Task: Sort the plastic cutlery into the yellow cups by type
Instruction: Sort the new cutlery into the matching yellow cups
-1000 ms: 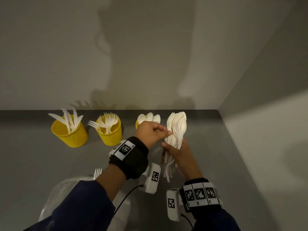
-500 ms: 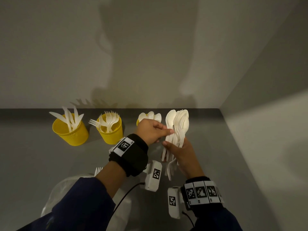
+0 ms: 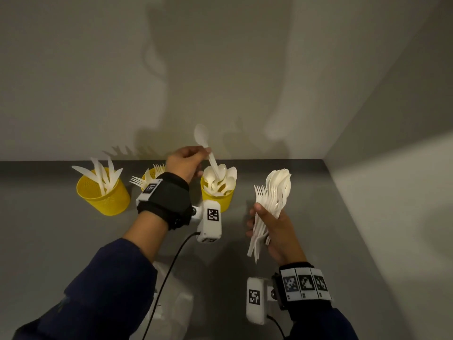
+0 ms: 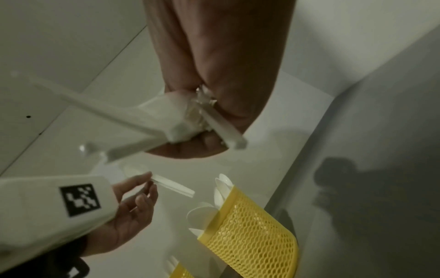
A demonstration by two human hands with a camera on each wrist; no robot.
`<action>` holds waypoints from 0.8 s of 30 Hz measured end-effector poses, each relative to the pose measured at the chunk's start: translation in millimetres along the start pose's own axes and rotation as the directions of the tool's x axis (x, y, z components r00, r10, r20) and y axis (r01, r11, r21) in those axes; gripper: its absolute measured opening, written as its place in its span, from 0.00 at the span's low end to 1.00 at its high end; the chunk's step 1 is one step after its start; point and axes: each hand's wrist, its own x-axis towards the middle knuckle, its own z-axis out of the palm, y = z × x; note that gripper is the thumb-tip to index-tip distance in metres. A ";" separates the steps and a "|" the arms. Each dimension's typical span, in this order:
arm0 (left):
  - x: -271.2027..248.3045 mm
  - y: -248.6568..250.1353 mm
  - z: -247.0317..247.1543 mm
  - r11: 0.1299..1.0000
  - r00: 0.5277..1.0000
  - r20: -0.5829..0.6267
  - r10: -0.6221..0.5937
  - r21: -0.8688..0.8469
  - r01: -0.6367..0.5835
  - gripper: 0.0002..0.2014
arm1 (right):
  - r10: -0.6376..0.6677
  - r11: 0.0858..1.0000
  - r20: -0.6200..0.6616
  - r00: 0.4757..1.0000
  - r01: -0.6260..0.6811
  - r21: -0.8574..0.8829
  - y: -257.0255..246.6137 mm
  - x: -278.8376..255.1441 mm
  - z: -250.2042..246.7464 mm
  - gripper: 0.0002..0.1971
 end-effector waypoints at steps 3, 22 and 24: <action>13.0 -11.9 5.8 0.991 0.999 -0.036 0.040 0.126 -0.035 0.13 | 0.000 1.000 0.009 1.000 0.001 -0.029 -1.2 0.9 -0.9 0.14; -76.3 -50.4 -18.2 0.907 0.914 0.383 0.132 0.325 -0.267 0.08 | 0.039 0.996 0.079 0.996 -0.032 -0.087 2.3 -9.7 64.0 0.27; -75.9 -48.2 -32.6 0.930 0.924 0.365 0.114 0.289 -0.229 0.06 | 0.062 0.994 0.097 0.993 -0.052 -0.095 6.7 -10.9 75.9 0.25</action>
